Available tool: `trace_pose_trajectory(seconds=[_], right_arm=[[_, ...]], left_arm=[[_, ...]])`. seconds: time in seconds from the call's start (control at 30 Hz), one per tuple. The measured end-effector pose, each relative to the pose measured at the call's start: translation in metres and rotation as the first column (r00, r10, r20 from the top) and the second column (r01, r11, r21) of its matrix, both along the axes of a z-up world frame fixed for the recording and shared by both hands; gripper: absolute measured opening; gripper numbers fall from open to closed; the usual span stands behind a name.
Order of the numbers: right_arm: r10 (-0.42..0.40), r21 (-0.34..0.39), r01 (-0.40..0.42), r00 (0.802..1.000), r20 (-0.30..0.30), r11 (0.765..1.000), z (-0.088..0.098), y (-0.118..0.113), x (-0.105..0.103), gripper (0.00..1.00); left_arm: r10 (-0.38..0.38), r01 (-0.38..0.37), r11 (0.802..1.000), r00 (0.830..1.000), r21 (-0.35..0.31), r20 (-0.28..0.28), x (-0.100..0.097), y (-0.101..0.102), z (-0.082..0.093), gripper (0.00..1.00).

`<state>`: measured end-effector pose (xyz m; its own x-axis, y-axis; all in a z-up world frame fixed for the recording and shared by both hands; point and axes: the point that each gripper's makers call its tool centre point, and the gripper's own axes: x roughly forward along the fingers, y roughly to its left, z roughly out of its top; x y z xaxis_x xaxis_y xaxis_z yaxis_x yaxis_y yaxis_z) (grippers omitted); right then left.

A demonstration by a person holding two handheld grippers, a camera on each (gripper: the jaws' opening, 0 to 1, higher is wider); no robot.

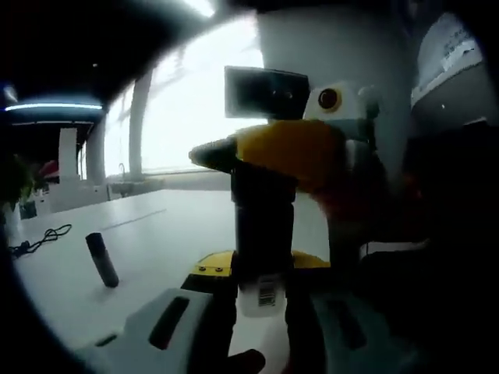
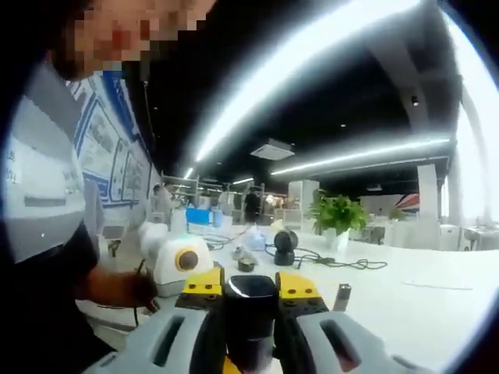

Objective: Pick up cosmetic bottle twist off cap place on table pick up cap screw tight cap place on table

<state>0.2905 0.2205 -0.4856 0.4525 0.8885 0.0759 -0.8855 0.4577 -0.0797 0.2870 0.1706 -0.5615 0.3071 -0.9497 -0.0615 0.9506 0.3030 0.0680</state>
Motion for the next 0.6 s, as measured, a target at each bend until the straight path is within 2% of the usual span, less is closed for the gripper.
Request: trace_pose_trajectory(seconds=[0.03, 0.1, 0.13, 0.2, 0.23, 0.27, 0.33, 0.43, 0.6], right_arm=[[0.019, 0.014, -0.019, 1.0, -0.008, 1.0, 0.001, 0.0, 0.0, 0.16], [0.086, 0.014, -0.086, 0.996, -0.015, 0.996, -0.001, 0.002, -0.006, 0.16], [0.096, 0.019, -0.095, 0.995, -0.012, 0.995, 0.0, 0.001, -0.005, 0.16], [0.175, 0.016, -0.175, 0.984, -0.013, 0.984, -0.001, 0.003, -0.012, 0.17], [0.185, 0.03, -0.185, 0.983, -0.016, 0.982, 0.0, 0.003, -0.011, 0.17], [0.241, 0.026, -0.24, 0.97, -0.019, 0.97, -0.001, 0.004, -0.017, 0.17], [0.247, 0.034, -0.246, 0.969, -0.02, 0.969, 0.0, 0.002, -0.013, 0.17], [0.295, 0.039, -0.294, 0.955, -0.026, 0.955, 0.002, 0.001, -0.015, 0.17], [0.38, 0.038, -0.379, 0.924, -0.044, 0.925, 0.003, 0.002, -0.022, 0.17]], left_arm=[[0.005, -0.004, 1.0, 1.0, -0.005, 0.005, 0.002, 0.002, 0.001, 0.13], [-0.05, 0.05, 0.999, 0.999, -0.003, -0.004, -0.003, 0.001, 0.0, 0.13], [-0.043, 0.043, 0.999, 0.999, -0.005, 0.0, -0.002, 0.001, 0.0, 0.13], [-0.108, 0.108, 0.994, 0.994, -0.005, -0.011, -0.01, -0.001, -0.002, 0.13], [-0.105, 0.104, 0.994, 0.994, -0.018, -0.013, -0.009, 0.0, 0.0, 0.13], [-0.139, 0.139, 0.99, 0.99, -0.017, -0.029, -0.013, -0.001, -0.001, 0.13], [-0.141, 0.14, 0.99, 0.99, -0.019, -0.022, -0.011, -0.002, 0.0, 0.13], [-0.181, 0.18, 0.983, 0.983, -0.025, -0.034, -0.015, -0.003, 0.002, 0.13], [-0.236, 0.235, 0.972, 0.971, -0.03, -0.035, -0.02, -0.006, 0.003, 0.13]])
